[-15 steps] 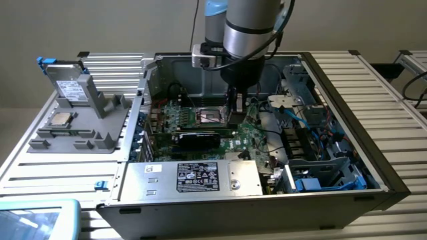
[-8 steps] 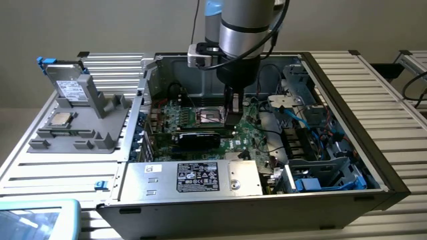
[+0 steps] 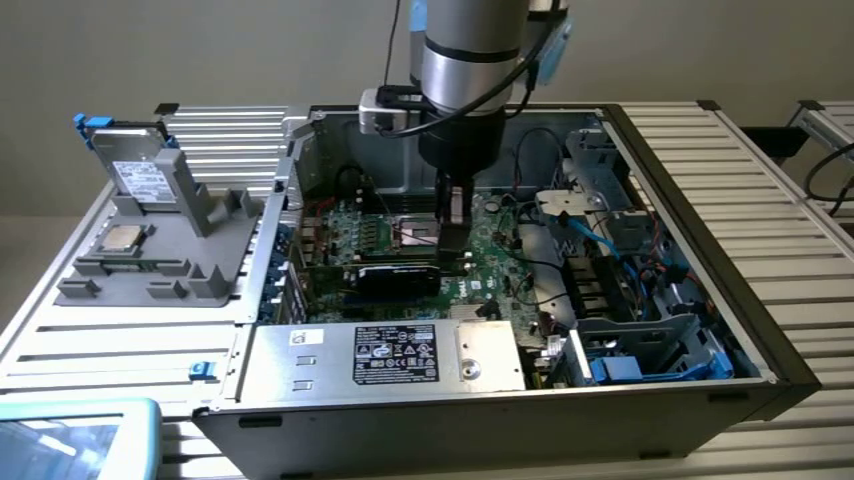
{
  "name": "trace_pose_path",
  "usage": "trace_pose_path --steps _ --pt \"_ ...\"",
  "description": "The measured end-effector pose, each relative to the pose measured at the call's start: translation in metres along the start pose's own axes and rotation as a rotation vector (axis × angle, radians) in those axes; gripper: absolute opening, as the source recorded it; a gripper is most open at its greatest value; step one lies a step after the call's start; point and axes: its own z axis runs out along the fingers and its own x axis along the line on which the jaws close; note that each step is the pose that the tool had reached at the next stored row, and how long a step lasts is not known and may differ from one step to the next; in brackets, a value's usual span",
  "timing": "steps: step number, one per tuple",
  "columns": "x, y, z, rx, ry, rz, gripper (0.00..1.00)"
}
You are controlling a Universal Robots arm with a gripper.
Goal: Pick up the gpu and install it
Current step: 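Insert the gpu into the slot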
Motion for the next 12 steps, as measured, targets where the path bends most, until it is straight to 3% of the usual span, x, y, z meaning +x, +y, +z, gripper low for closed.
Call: trace_pose_path --steps 5,12 --pt "0.0 0.0092 0.0003 0.0024 0.022 -0.001 0.41" --pt "0.001 0.0243 0.0007 0.0047 0.043 -0.003 0.41"
